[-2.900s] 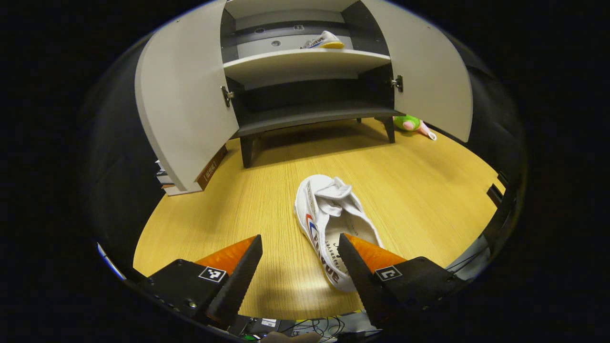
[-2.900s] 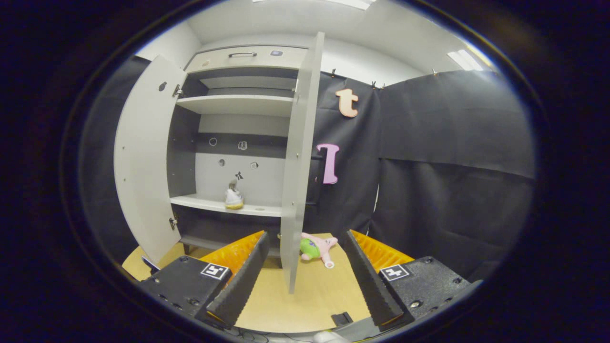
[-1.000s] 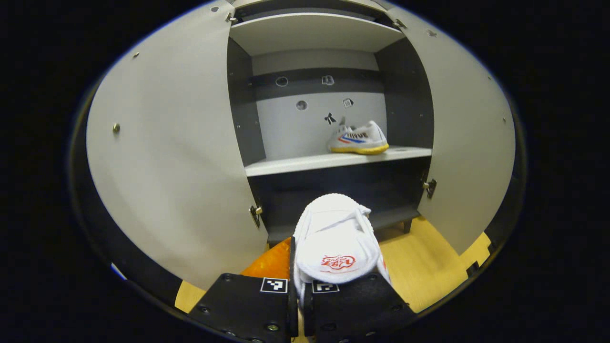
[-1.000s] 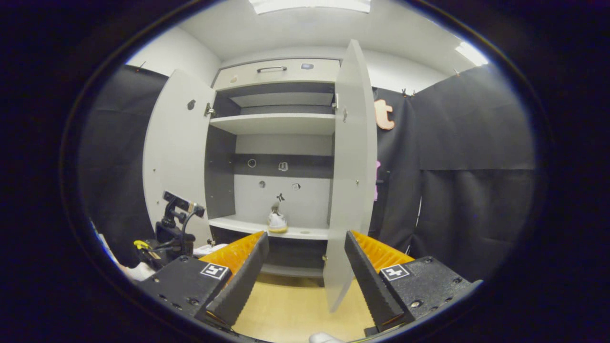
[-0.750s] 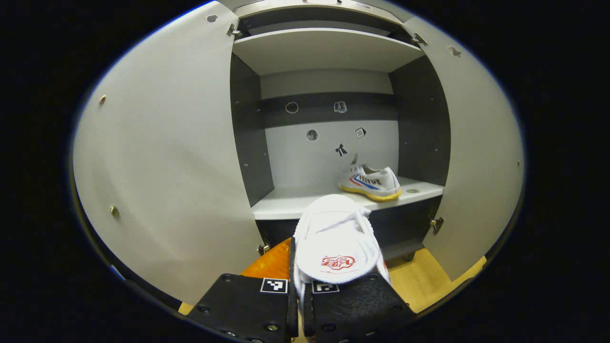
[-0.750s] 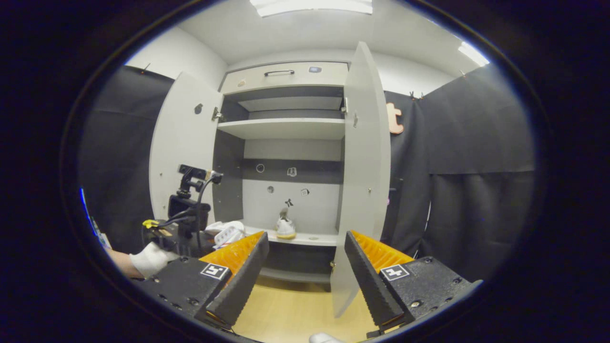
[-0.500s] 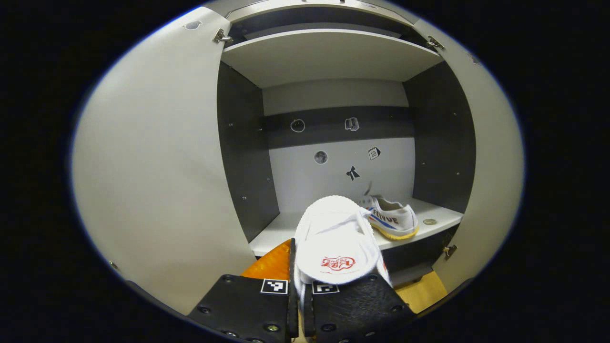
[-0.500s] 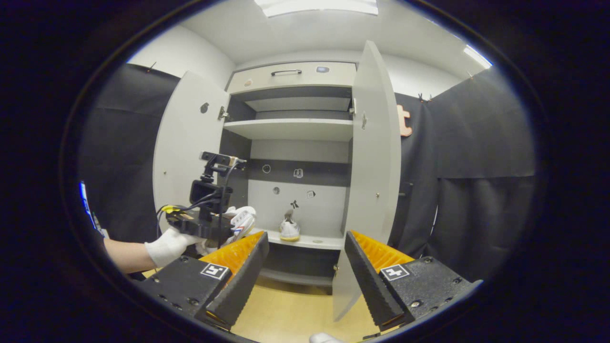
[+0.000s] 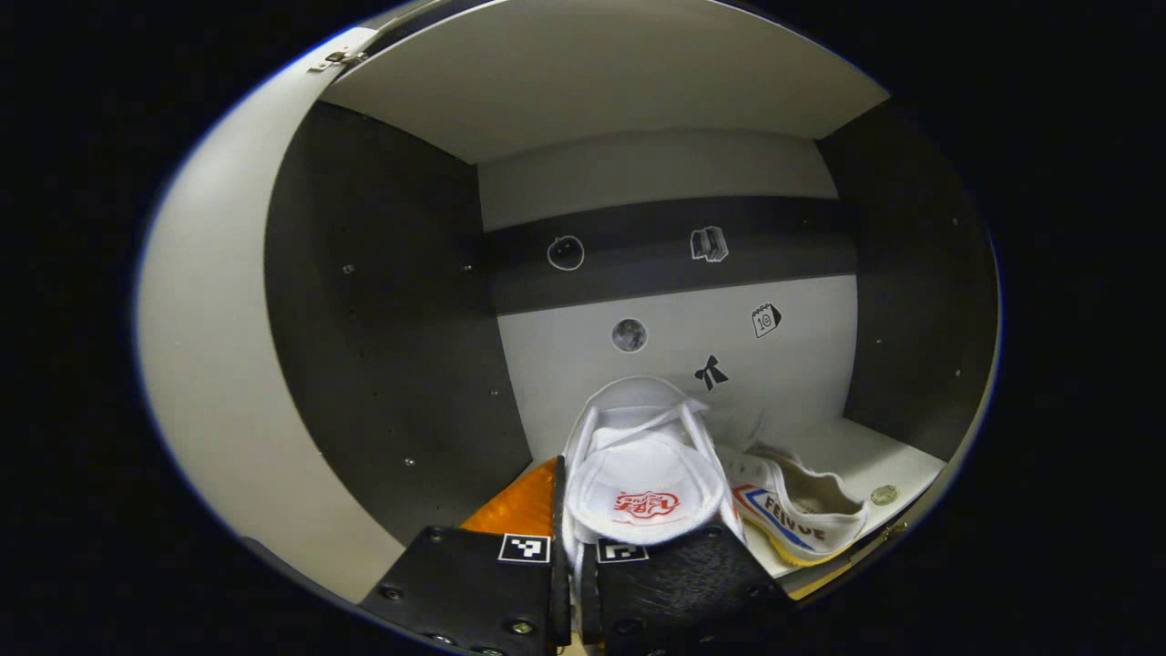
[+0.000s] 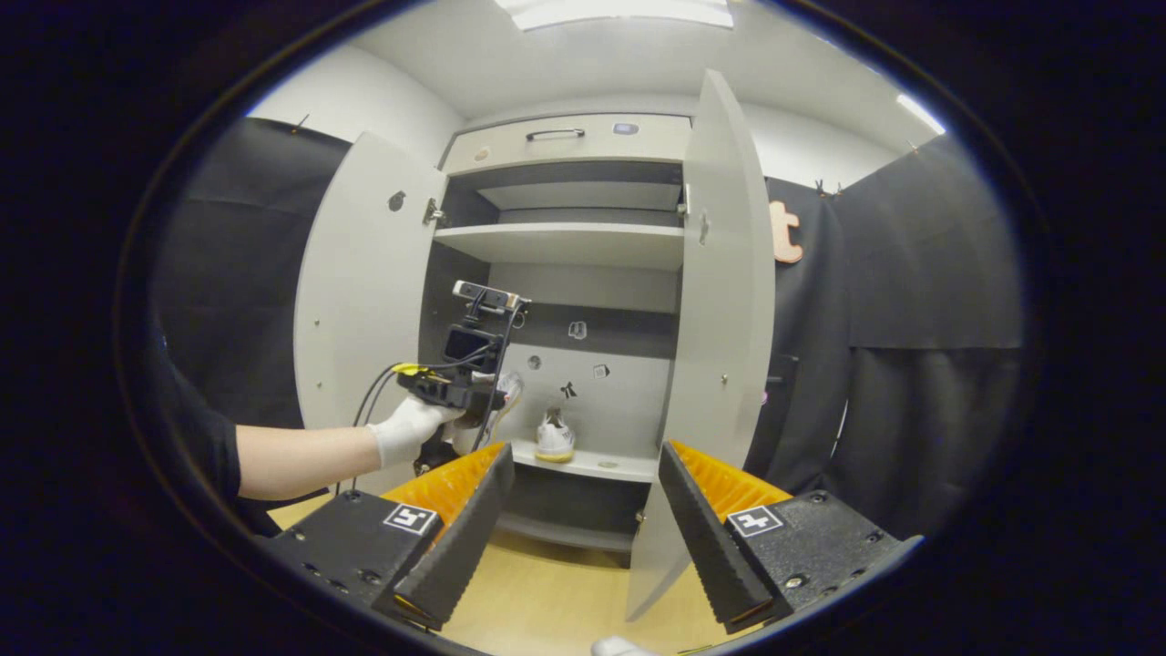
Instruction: Grab one shoe with the right hand and put it into the shoe cabinet, grab the other shoe with the left hand and put it into the shoe cabinet; then close the right door with the right hand and the left door with the left hand.
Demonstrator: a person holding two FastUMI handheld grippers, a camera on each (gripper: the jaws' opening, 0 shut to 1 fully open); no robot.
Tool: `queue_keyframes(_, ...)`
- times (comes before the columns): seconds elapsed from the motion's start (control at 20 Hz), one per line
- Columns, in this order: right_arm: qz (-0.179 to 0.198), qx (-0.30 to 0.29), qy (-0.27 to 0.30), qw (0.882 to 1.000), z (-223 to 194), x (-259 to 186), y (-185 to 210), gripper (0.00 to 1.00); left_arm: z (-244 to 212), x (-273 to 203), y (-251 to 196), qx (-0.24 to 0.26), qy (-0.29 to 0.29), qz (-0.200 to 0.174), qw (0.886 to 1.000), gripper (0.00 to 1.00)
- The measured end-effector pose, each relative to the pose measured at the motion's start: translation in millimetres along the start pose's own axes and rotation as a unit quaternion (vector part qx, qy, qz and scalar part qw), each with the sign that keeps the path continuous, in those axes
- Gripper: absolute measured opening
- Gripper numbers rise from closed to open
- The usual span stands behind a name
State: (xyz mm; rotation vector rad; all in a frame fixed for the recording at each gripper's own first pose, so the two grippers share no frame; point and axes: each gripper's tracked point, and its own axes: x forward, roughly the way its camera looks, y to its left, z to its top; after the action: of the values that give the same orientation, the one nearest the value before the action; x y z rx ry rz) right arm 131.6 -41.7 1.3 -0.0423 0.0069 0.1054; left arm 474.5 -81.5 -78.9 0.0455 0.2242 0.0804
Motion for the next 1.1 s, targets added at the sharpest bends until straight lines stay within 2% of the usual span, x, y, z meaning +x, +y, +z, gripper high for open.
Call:
queue_keyframes(0.2, -0.007, -0.005, 0.003, 1.0, -2, 0, -8, 1.0, -11, 29, -1, 0.008, 0.027, 0.013, 1.0, 0.13)
queue_keyframes(0.35, -0.011, 0.007, 0.014, 1.0, -8, 2, -13, 1.0, -17, 40, -7, 0.028, 0.041, 0.005, 0.999, 0.12)
queue_keyframes(0.45, -0.013, 0.012, 0.02, 1.0, -11, 5, -15, 1.0, -19, 44, -11, 0.021, 0.049, -0.007, 0.999, 0.14)
queue_keyframes(0.5, -0.014, 0.014, 0.022, 1.0, -12, 6, -15, 1.0, -19, 43, -11, 0.018, 0.05, -0.012, 0.999, 0.18)
queue_keyframes(0.55, -0.013, 0.015, 0.024, 1.0, -13, 7, -15, 1.0, -19, 44, -9, 0.02, 0.051, -0.01, 0.998, 0.21)
queue_keyframes(0.6, -0.014, 0.014, 0.024, 1.0, -13, 8, -15, 1.0, -21, 46, -4, 0.026, 0.053, -0.002, 0.998, 0.19)
queue_keyframes(0.65, -0.014, 0.014, 0.026, 0.999, -14, 9, -15, 1.0, -23, 47, 1, 0.029, 0.055, 0.007, 0.998, 0.27)
queue_keyframes(0.75, -0.011, 0.017, 0.03, 0.999, -15, 11, -12, 1.0, -26, 46, 7, 0.027, 0.061, 0.008, 0.998, 0.55)
queue_keyframes(0.8, -0.01, 0.019, 0.031, 0.999, -15, 12, -11, 1.0, -27, 46, 12, 0.028, 0.061, 0.01, 0.998, 0.8)
queue_keyframes(0.9, -0.009, 0.019, 0.033, 0.999, -16, 13, -10, 1.0, -33, 43, 12, 0.031, 0.067, -0.003, 0.997, 0.98)
queue_keyframes(1.1, -0.001, 0.02, 0.028, 0.999, -12, 14, -3, 1.0, -44, 32, 20, 0.009, 0.078, 0.001, 0.997, 0.96)
